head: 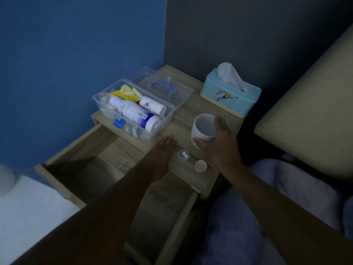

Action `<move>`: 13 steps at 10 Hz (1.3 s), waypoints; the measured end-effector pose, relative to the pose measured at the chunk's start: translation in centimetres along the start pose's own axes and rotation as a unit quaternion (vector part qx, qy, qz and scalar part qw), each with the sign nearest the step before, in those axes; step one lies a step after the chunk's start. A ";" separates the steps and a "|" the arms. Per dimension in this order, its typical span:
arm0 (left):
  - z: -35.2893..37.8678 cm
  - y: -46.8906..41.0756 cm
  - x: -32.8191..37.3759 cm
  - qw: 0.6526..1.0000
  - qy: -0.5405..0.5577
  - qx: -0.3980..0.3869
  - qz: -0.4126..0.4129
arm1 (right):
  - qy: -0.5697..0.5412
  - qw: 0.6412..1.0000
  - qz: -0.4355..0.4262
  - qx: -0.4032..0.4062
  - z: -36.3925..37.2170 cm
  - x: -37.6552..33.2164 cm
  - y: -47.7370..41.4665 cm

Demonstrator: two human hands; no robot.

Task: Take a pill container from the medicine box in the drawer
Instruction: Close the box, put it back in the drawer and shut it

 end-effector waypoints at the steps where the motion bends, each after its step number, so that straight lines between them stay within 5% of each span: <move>1: -1.7 2.1 -0.4 0.999 0.037 0.018 0.010 | 0.011 1.000 0.001 -0.028 0.0 -0.2 0.3; 4: -6.8 5.7 -5.6 0.993 0.043 0.093 -0.067 | -0.122 0.985 -0.125 0.012 0.8 -8.6 0.1; 5: -8.6 5.5 -8.2 0.980 0.035 0.128 -0.146 | -0.137 0.986 -0.096 -0.019 2.4 -10.7 -1.8; 7: -13.0 3.9 -10.8 0.943 -0.047 0.293 -0.152 | -0.099 0.994 0.042 -0.027 6.2 -11.1 -7.1; 10: -12.1 0.0 -12.0 0.967 -0.086 0.218 -0.105 | -0.111 0.943 0.309 -0.054 10.4 -7.8 -12.1; 11: -12.1 -0.2 -12.2 0.966 -0.077 0.216 -0.119 | -0.102 0.938 0.322 -0.078 11.1 -7.3 -12.4; 12: -11.9 0.0 -12.2 0.966 -0.092 0.217 -0.112 | -0.229 0.910 0.346 -0.005 9.9 -7.4 -12.5; 13: -11.8 -0.1 -12.1 0.964 -0.086 0.225 -0.110 | -0.237 0.914 0.327 0.040 8.7 -7.4 -13.2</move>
Point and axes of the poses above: each hand's wrist, its own y-axis away from the middle knuckle, its own z-axis out of the palm, x = y × z, the point moved 5 cm from there along -y, towards the middle knuckle, and after that the axes turned 14 degrees about x, right-handed, at the moved point
